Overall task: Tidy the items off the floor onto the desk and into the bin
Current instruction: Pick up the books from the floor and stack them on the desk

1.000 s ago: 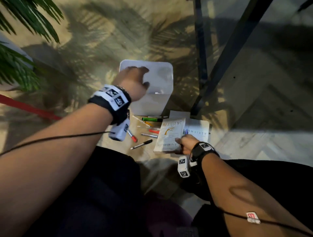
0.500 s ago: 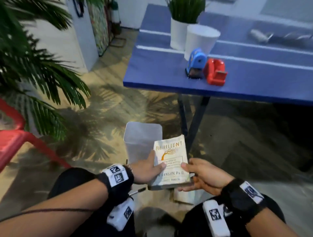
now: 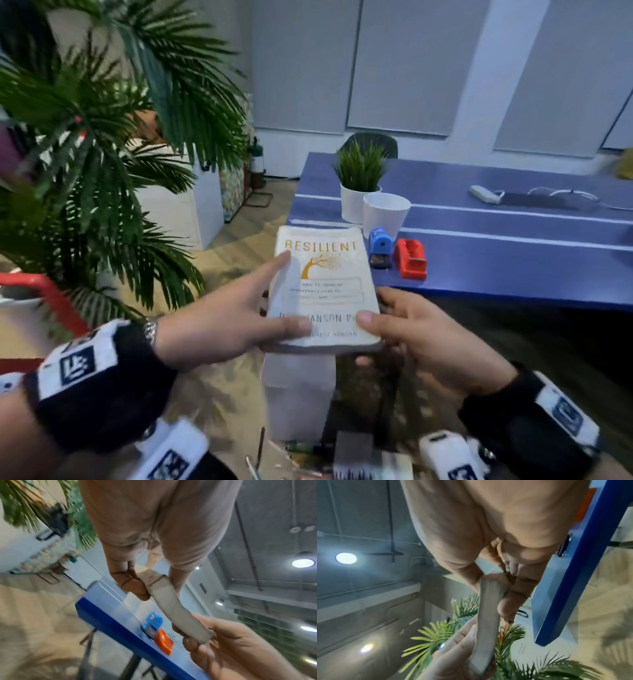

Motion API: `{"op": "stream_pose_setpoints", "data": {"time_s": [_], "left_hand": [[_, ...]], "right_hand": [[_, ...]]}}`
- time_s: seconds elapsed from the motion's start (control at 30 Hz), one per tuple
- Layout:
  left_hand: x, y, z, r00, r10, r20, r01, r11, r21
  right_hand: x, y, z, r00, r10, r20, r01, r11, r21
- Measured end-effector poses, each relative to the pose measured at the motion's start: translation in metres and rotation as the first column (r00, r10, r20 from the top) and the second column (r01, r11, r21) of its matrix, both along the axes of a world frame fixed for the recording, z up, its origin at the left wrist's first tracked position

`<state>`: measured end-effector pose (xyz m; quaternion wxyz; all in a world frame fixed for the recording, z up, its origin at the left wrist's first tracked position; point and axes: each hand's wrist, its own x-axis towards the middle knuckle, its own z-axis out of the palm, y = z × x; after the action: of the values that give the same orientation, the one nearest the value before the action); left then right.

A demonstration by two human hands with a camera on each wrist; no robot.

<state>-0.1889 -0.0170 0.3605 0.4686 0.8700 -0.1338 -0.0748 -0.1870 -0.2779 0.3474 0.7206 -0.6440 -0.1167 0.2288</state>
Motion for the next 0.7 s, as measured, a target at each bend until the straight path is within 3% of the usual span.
{"op": "stream_pose_setpoints", "data": {"time_s": [0.1, 0.23, 0.33, 0.4, 0.47, 0.57, 0.7], "left_hand": [[0.066, 0.002, 0.015, 0.985, 0.107, 0.133, -0.124, 0.984, 0.129], [0.134, -0.009, 0.008, 0.981, 0.149, 0.123, -0.175, 0.956, 0.235], [0.146, -0.019, -0.009, 0.971, 0.134, 0.198, -0.211, 0.867, 0.451], [0.141, -0.023, -0.022, 0.964, 0.101, 0.247, -0.223, 0.813, 0.538], [0.137, -0.023, -0.033, 0.950, 0.068, 0.303, -0.244, 0.767, 0.593], [0.139, -0.023, -0.039, 0.921, 0.098, 0.377, -0.316, 0.755, 0.575], [0.150, -0.025, -0.034, 0.904, 0.172, 0.391, -0.379, 0.745, 0.549]], "right_hand": [[0.056, 0.023, 0.017, 0.983, -0.153, 0.101, 0.163, 0.982, -0.100], [0.118, 0.042, 0.009, 0.953, -0.242, 0.179, 0.290, 0.899, -0.328], [0.139, 0.040, -0.006, 0.958, -0.157, 0.242, 0.268, 0.792, -0.548], [0.135, 0.037, -0.009, 0.908, -0.050, 0.417, 0.364, 0.588, -0.722], [0.127, 0.034, -0.012, 0.818, 0.120, 0.563, 0.478, 0.403, -0.780], [0.129, 0.035, -0.022, 0.751, 0.216, 0.624, 0.549, 0.321, -0.772], [0.146, 0.041, -0.023, 0.760, 0.234, 0.606, 0.554, 0.253, -0.793]]}}
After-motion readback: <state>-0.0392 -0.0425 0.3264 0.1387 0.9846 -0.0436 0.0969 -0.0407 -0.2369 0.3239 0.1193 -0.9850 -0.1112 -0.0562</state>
